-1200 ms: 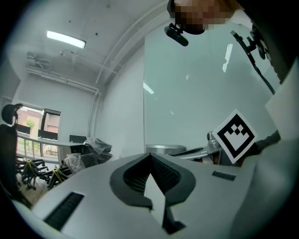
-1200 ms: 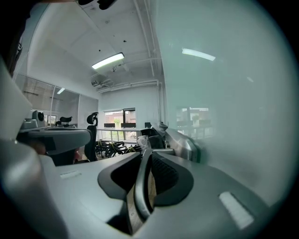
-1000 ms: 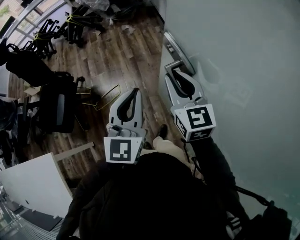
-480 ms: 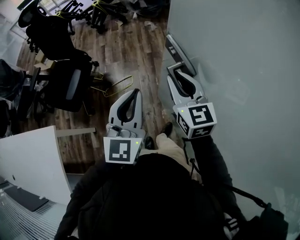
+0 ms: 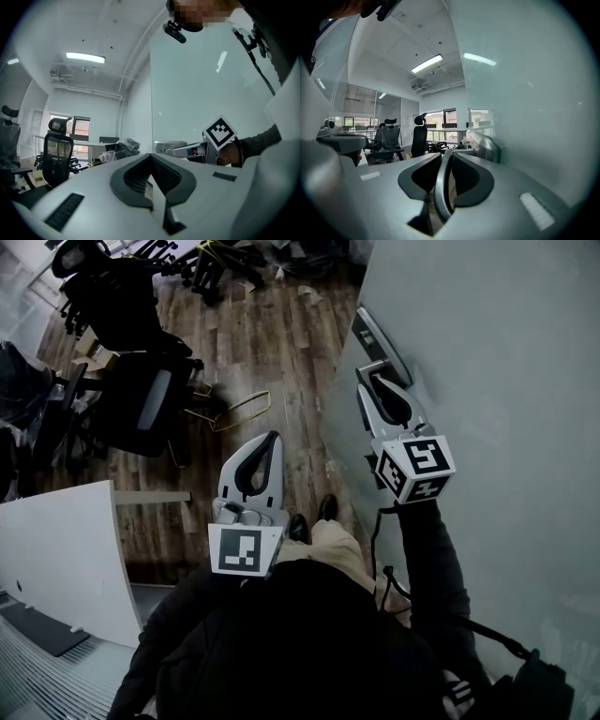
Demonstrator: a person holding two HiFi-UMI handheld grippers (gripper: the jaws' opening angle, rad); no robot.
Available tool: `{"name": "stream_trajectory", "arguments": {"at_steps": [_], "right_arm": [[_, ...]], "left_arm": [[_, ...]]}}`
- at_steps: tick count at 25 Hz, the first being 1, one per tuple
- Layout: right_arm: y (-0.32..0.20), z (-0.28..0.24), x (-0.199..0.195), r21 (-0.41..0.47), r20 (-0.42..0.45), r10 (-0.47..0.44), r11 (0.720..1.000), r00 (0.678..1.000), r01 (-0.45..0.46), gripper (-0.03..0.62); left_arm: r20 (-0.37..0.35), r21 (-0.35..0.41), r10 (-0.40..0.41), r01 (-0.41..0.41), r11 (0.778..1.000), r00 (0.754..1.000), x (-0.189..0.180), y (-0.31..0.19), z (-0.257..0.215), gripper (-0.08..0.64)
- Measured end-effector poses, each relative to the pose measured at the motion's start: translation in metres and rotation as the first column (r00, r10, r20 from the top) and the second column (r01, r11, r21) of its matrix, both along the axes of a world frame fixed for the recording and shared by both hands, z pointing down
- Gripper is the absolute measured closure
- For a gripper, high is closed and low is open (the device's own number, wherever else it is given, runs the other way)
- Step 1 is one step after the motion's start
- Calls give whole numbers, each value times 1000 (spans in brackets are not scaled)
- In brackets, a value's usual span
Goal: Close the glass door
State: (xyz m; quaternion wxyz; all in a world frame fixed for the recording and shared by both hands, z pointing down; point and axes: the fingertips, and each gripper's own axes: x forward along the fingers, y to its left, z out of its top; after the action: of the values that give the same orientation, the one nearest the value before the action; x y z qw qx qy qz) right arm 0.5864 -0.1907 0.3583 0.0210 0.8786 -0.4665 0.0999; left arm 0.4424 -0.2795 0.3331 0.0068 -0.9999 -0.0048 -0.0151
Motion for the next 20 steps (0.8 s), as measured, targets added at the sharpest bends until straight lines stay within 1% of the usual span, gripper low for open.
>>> {"name": "stream_trajectory", "arguments": {"at_steps": [4, 11, 15, 20], "right_arm": [[2, -2, 2, -1, 4, 3, 1000, 1000, -3, 523], [-2, -1, -9, -11, 3, -7, 1000, 1000, 7, 523], [-10, -2, -20, -10, 5, -28, 1000, 1000, 28, 523], [-23, -2, -45, -15, 4, -59, 998, 998, 59, 523]], "left_arm": [[17, 6, -5, 5, 1000, 1000, -9, 4, 2, 563], [24, 19, -60, 59, 998, 998, -28, 2, -1, 563], [27, 27, -84, 84, 996, 996, -41, 5, -3, 563], [25, 26, -120, 119, 993, 992, -66, 2, -7, 563]]}}
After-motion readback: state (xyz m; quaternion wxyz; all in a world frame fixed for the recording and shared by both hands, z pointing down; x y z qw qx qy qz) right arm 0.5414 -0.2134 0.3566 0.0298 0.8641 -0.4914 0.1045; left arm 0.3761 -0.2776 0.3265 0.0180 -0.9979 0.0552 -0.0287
